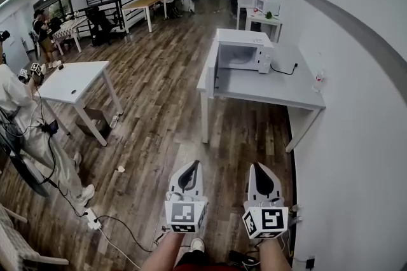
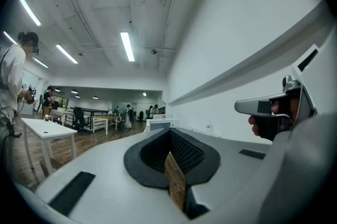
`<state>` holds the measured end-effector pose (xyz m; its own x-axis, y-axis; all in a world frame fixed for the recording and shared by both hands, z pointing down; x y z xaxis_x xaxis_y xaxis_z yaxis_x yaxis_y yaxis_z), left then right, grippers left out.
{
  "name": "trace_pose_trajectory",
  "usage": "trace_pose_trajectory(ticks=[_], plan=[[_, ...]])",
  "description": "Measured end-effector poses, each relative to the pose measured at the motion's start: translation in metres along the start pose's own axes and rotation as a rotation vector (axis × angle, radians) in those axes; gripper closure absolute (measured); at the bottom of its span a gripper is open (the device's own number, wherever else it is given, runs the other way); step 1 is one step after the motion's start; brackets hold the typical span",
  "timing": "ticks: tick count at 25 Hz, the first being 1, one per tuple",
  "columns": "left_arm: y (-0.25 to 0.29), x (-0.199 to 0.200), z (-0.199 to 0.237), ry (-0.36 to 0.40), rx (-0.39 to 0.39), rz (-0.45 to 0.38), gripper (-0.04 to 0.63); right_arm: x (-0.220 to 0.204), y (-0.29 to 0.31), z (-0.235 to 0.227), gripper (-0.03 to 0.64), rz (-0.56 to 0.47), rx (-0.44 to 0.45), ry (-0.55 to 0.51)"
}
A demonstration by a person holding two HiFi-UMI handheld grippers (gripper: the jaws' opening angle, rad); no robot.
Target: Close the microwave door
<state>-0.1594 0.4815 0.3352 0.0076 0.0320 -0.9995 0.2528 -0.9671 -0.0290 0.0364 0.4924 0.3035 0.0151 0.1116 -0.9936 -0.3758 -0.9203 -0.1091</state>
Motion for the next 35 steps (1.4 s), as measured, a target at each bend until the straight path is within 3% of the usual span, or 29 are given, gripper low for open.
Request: trace_pose_trajectory(ticks=[10,18,27,35], plan=[[0.04,0.003,0.061,-0.007,-0.004,-0.028,0.569,0.002,0.069,0.026,0.589,-0.015,0.007,-0.001],[0.068,-0.002,0.081,-0.008,-0.016,-0.038,0.569,-0.003,0.105,0.031,0.589,-0.023,0.01,0.009],[0.123,-0.004,0.079,0.008,-0.008,-0.057,0.569,-0.017,0.152,-0.004,0.589,-0.029,0.023,0.002],[0.202,0.0,0.061,0.018,0.011,-0.052,0.569,-0.024,0.21,-0.065,0.589,-0.013,0.027,0.021]])
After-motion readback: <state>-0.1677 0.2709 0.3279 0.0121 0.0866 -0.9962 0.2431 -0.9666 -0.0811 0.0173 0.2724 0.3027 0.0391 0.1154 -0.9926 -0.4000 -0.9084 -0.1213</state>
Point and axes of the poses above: the fingertips, and each gripper's own axes: y forward along the fingers, z to its left, x out of its top, the point moved 7 cm from there along -y, backward along the fingers, and after that the axes turned 2 degrees about x, right-handed, at the moved point
